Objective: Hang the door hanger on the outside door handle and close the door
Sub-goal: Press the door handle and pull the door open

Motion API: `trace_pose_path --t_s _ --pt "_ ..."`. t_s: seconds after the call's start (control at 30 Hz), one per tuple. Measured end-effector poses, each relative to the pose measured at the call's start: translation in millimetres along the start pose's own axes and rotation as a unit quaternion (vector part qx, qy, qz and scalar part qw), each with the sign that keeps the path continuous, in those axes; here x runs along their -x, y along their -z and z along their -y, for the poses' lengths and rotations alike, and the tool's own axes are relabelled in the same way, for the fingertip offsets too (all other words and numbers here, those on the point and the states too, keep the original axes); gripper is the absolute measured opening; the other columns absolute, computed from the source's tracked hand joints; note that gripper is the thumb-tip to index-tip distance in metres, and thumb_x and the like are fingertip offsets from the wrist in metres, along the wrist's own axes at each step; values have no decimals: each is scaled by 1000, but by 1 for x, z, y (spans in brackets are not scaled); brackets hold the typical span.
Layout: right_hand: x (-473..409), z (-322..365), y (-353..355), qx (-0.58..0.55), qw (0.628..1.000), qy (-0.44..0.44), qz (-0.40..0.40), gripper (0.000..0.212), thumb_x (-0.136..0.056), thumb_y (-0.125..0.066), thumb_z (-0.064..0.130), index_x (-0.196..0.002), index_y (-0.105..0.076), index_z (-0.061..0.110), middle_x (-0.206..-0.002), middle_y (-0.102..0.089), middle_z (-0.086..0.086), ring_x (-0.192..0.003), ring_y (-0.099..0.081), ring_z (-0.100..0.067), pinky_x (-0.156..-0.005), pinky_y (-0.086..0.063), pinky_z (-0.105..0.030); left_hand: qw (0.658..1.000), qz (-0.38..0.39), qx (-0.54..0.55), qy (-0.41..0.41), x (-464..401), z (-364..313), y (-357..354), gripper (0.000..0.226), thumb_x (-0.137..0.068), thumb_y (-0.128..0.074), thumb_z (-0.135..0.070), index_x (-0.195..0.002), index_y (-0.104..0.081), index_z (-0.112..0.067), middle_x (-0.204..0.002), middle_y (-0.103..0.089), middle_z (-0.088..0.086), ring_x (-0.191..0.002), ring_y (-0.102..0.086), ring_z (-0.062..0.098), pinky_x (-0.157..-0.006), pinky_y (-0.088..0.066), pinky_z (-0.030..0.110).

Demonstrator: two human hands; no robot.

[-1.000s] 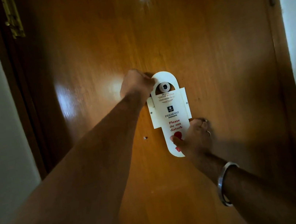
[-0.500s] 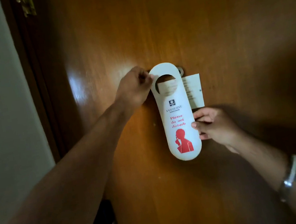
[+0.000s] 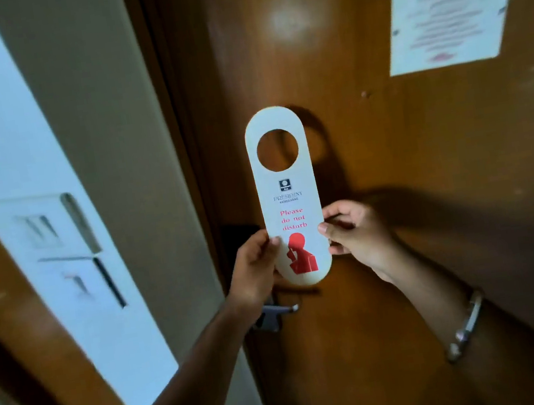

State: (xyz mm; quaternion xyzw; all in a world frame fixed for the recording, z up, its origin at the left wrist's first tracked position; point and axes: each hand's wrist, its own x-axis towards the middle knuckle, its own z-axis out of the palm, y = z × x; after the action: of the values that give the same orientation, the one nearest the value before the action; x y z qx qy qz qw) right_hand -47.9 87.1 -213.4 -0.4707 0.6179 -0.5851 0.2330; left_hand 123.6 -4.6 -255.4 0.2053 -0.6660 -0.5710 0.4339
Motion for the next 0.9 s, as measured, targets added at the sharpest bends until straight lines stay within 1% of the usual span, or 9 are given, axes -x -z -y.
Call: trace_pose_path --t_s 0.13,0.2,0.27,0.33,0.43,0.5,0.6,0.7,0.9 --pt "1 -30 -45 41 998 -10 39 15 -98 -57 11 -92 -65 22 -95 -69 -8 -77 -64 -11 -64 -53 -14 997 -77 2 -2 26 9 46 16 -97 -56 -19 -106 -69 -15 -106 -78 0 -94 -75 21 -69 -61 31" --pt "1 -53 -74 144 984 -42 101 20 -98 -56 11 -117 -63 9 -117 -63 -12 -99 -63 -18 -78 -50 -18 992 -122 -29 0 41 12 66 16 -97 -57 -22 -100 -73 -23 -105 -79 2 -89 -76 19 -67 -61 30" --pt "0 -78 -103 317 930 -50 178 39 -97 -58 22 -133 -54 8 -129 -60 -10 -115 -60 -25 -94 -51 -31 987 -146 -65 11 53 18 79 20 -98 -58 -25 -97 -76 -34 -103 -79 0 -89 -76 19 -69 -62 35" --pt "0 -93 -130 472 850 -4 234 43 -95 -59 36 -130 -56 11 -127 -62 -11 -115 -61 -28 -97 -50 -38 983 -154 -102 20 64 24 84 23 -95 -55 -32 -97 -75 -44 -105 -78 -4 -94 -75 20 -76 -62 41" --pt "-12 -112 -166 576 774 23 260 48 -98 -48 46 -128 -58 10 -127 -64 -13 -117 -60 -33 -105 -42 -43 971 -173 -167 2 76 33 89 26 -101 -50 -23 -105 -69 -41 -111 -74 -2 -95 -74 14 -75 -63 35" --pt "-22 -127 -183 584 779 36 226 51 -99 -43 48 -123 -62 8 -116 -68 -14 -108 -63 -33 -98 -46 -41 966 -185 -180 3 81 38 97 25 -104 -48 -15 -109 -67 -29 -110 -73 -3 -95 -73 10 -75 -63 30" --pt "-25 -151 -196 513 843 -15 162 51 -98 -42 49 -118 -65 8 -109 -70 -12 -101 -65 -28 -77 -44 -30 963 -205 -172 22 86 43 109 22 -103 -49 -14 -103 -67 -26 -111 -72 -7 -96 -73 12 -79 -63 35" --pt "-25 -172 -204 409 895 -94 153 55 -96 -41 55 -114 -67 11 -107 -72 -9 -98 -67 -24 -70 -39 -27 966 -207 -154 34 89 47 115 22 -102 -50 -15 -101 -67 -29 -112 -72 -13 -99 -72 14 -80 -63 35" --pt "-20 -177 -203 368 916 -87 133 55 -94 -40 58 -102 -69 12 -78 -63 -1 -80 -64 -22 -59 -38 -26 967 -206 -145 28 103 47 123 18 -95 -51 -30 -104 -67 -26 -112 -72 -15 -101 -71 14 -80 -62 33"
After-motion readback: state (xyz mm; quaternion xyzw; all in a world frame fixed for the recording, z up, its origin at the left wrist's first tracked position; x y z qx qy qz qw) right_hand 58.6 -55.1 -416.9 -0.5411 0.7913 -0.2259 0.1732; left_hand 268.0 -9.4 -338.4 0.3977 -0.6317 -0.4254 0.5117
